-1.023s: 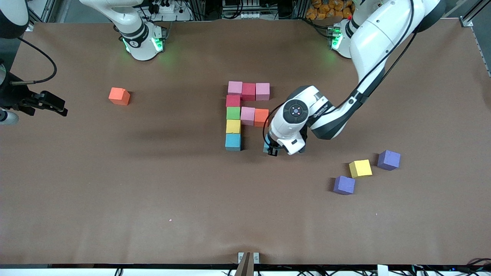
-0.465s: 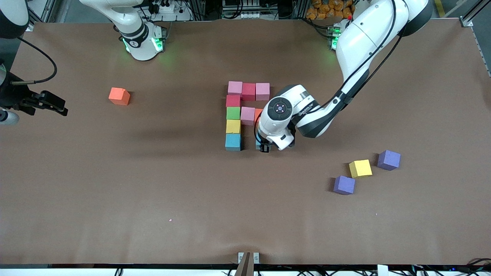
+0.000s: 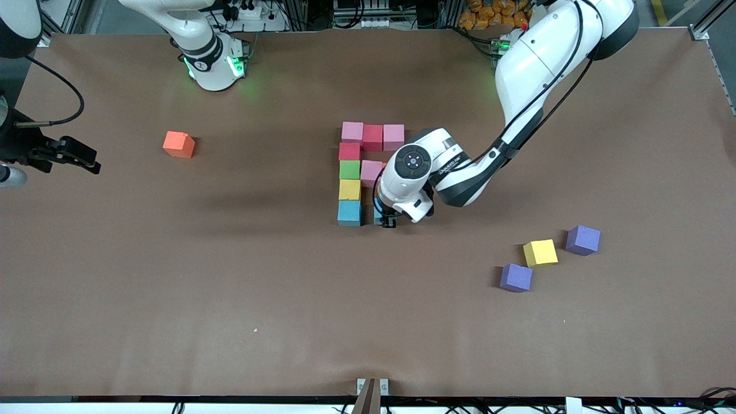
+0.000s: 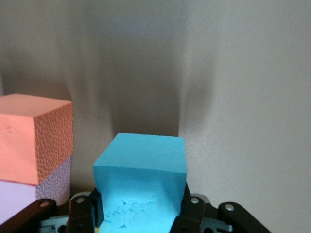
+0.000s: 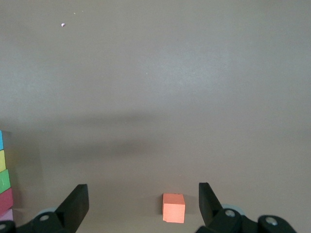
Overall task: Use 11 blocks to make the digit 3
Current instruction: 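Lower the cyan cube beside the placed cyan cube and open the left gripper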
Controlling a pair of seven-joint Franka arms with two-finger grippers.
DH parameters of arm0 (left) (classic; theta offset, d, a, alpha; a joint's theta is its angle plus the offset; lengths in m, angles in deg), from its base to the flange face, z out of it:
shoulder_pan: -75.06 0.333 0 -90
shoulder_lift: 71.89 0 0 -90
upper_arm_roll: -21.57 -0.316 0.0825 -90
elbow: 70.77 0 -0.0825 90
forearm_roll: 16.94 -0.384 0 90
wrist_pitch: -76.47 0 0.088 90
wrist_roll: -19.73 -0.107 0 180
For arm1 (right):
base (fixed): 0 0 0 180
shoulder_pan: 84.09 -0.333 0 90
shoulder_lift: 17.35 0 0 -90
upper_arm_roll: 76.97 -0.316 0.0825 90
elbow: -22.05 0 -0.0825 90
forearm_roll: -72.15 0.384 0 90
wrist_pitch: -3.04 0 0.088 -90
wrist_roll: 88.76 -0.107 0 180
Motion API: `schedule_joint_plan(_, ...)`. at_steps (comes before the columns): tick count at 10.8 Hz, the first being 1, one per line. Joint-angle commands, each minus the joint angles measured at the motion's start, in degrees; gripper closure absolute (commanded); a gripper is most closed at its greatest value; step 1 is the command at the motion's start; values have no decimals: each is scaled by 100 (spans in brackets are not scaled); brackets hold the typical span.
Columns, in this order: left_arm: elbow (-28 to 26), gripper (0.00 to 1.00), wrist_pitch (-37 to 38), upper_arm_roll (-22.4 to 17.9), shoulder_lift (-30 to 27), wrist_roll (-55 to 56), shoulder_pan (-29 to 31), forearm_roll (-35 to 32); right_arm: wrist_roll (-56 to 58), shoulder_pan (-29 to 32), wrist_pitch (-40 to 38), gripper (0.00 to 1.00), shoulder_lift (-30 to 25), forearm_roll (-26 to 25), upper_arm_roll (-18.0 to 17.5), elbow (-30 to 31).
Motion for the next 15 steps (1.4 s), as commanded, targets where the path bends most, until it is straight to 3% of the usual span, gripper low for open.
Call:
schedule_joint_plan(1, 219, 100, -47, -71, 143, 38, -174, 135, -108, -27, -38, 0, -54, 29, 4, 39)
schedule_joint_plan(6, 368, 100, -135, -501, 196, -24, -604, 134, -161, -53, -30, 0, -36, 21, 4, 30)
schedule_joint_plan(15, 579, 98, -205, -511, 363, -33, -719, 135, -12, -36, 41, 0, -53, -58, 4, 4)
